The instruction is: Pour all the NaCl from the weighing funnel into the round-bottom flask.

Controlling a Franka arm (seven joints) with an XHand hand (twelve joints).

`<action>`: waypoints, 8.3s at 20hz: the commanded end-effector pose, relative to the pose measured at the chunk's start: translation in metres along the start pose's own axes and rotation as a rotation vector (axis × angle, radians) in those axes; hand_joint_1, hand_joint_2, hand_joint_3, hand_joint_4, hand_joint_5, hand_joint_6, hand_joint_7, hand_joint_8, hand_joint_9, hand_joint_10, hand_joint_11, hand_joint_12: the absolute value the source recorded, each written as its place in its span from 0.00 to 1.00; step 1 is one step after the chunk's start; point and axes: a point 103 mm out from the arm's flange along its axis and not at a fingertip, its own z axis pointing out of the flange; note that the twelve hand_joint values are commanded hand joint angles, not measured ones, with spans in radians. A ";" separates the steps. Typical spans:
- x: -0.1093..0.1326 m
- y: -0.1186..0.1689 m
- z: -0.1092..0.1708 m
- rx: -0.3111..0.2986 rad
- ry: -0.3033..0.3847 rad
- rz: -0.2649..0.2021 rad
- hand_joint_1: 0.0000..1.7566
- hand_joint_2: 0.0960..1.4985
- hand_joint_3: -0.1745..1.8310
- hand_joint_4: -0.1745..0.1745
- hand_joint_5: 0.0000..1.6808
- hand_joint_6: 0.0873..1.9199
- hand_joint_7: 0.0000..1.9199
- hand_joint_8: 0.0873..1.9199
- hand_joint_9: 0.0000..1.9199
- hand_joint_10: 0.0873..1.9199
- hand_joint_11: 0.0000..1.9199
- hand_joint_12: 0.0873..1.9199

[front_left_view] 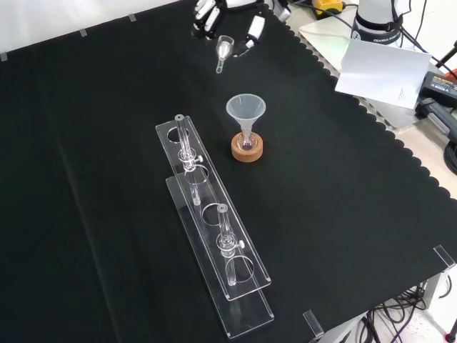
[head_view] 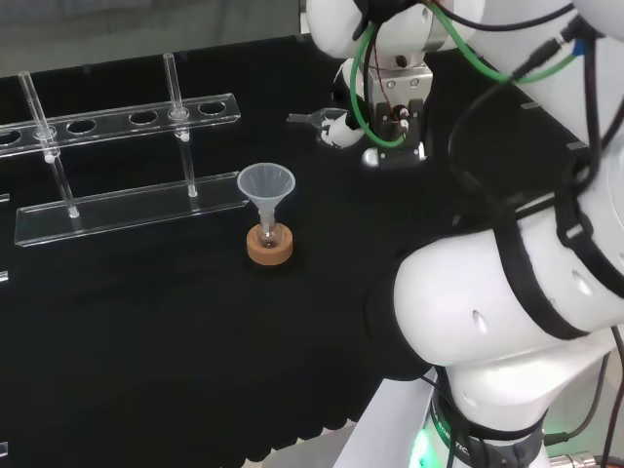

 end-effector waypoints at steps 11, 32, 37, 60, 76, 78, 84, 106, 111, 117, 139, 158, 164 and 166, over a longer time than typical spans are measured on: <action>0.014 -0.053 0.005 0.066 -0.059 -0.045 0.64 0.42 0.40 1.00 0.74 0.33 0.31 0.31 0.45 0.18 0.35 0.56; 0.035 -0.031 0.013 0.104 -0.199 -0.104 0.64 0.42 0.39 1.00 0.75 0.32 0.31 0.30 0.45 0.17 0.35 0.56; 0.038 -0.027 0.015 0.114 -0.218 -0.101 0.64 0.42 0.39 1.00 0.75 0.32 0.31 0.30 0.45 0.17 0.35 0.56; 0.041 -0.018 0.015 0.132 -0.324 -0.121 0.64 0.42 0.39 1.00 0.75 0.32 0.31 0.30 0.45 0.17 0.35 0.56; 0.044 -0.014 0.012 0.151 -0.384 -0.123 0.64 0.42 0.39 1.00 0.75 0.32 0.31 0.30 0.45 0.17 0.35 0.56; 0.044 -0.014 0.012 0.154 -0.393 -0.123 0.64 0.42 0.39 1.00 0.75 0.32 0.31 0.30 0.45 0.17 0.35 0.56; 0.045 -0.014 0.009 0.167 -0.410 -0.120 0.64 0.42 0.39 1.00 0.75 0.32 0.31 0.30 0.45 0.17 0.34 0.56; 0.054 -0.014 0.002 0.176 -0.488 -0.127 0.64 0.42 0.39 1.00 0.75 0.31 0.31 0.30 0.45 0.17 0.34 0.56; 0.052 -0.013 0.001 0.179 -0.500 -0.128 0.64 0.42 0.39 1.00 0.75 0.31 0.31 0.30 0.45 0.17 0.34 0.56; 0.050 -0.012 -0.003 0.179 -0.523 -0.127 0.64 0.42 0.39 1.00 0.75 0.31 0.31 0.30 0.45 0.17 0.34 0.56; 0.055 -0.012 -0.006 0.185 -0.578 -0.138 0.64 0.42 0.38 1.00 0.75 0.31 0.31 0.30 0.45 0.16 0.34 0.56; 0.059 -0.010 -0.007 0.186 -0.609 -0.143 0.64 0.42 0.38 1.00 0.75 0.31 0.30 0.30 0.45 0.16 0.34 0.56; 0.059 -0.008 -0.007 0.191 -0.609 -0.144 0.64 0.42 0.38 1.00 0.75 0.31 0.30 0.30 0.45 0.16 0.34 0.56; 0.060 -0.008 -0.007 0.189 -0.618 -0.143 0.64 0.42 0.38 1.00 0.75 0.31 0.30 0.30 0.45 0.16 0.34 0.56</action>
